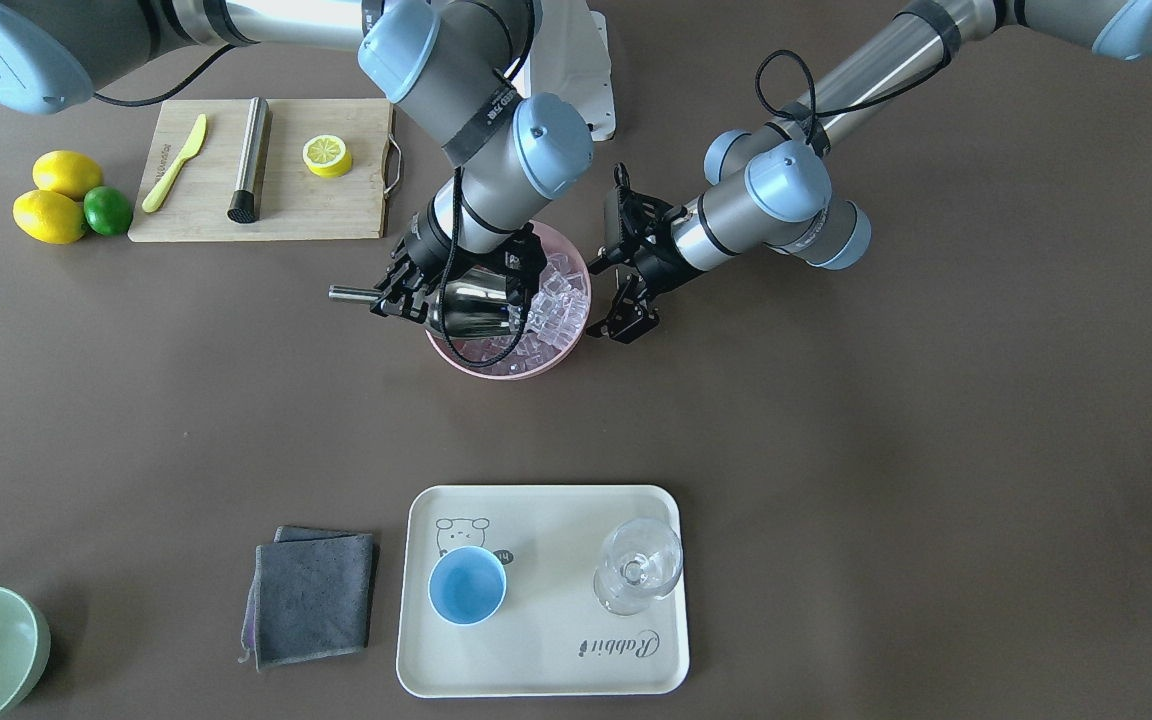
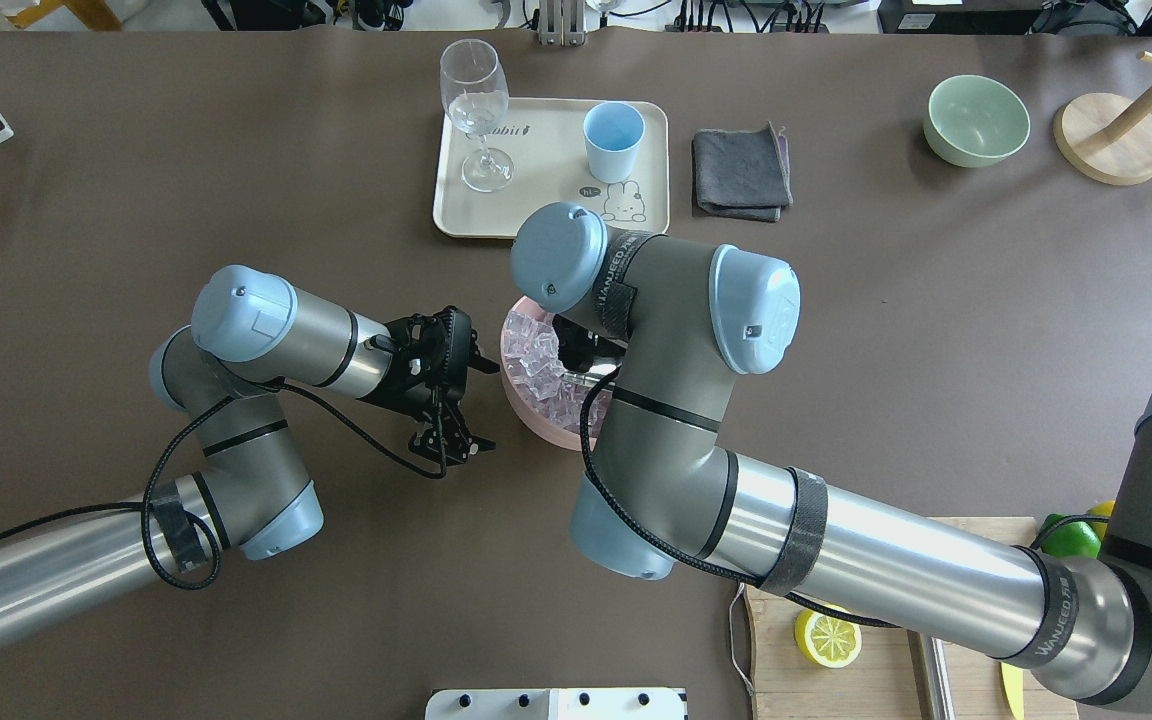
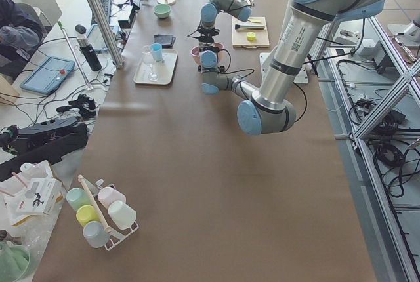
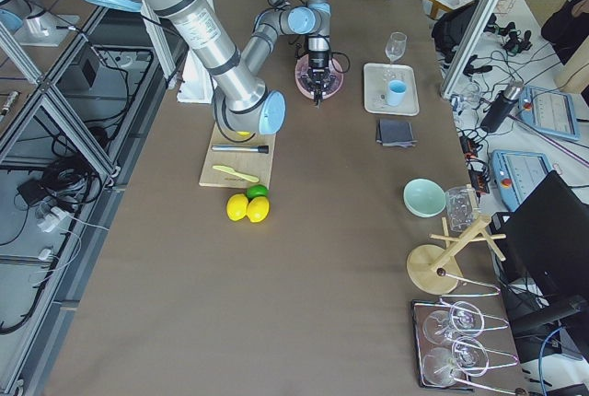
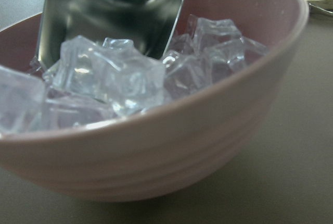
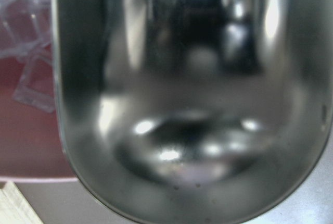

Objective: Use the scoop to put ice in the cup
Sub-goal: 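Drag the scoop through the ice to collect cubes with the right gripper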

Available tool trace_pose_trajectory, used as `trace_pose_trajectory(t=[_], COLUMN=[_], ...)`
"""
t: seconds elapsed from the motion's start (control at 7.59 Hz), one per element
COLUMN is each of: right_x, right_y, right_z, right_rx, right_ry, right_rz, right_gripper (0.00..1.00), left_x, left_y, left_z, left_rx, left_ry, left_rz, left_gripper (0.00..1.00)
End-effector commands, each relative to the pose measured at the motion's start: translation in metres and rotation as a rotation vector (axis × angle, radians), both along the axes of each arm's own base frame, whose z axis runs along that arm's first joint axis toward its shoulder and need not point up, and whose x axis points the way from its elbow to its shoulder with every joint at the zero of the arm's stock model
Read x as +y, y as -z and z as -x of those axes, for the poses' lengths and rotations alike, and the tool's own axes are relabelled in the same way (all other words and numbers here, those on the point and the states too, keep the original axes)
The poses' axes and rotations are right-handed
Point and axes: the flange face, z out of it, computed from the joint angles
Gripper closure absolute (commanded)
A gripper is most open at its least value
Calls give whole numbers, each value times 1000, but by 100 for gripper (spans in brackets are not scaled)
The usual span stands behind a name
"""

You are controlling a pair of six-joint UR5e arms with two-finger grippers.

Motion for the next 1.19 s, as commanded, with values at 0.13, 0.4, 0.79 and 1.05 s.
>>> trace_pose_trajectory(t=[0.13,0.4,0.79,1.05], right_x=[0,-1,5,15], right_y=[-4,-1,-4,-4], right_z=[1,2,-10,-27], right_rx=[-63,-122,-172,-216], right_ry=[-61,-85,-129,-142], right_rz=[-10,-34,-47,-64], right_gripper=[100,100,100,100], left_x=[0,-13,-38,-60], left_y=[-1,4,-4,-9], left_z=[0,4,25,45], left_rx=[-2,-25,-61,-100], left_ry=[-1,14,51,47], left_rz=[-1,22,178,233], left_gripper=[2,2,2,2])
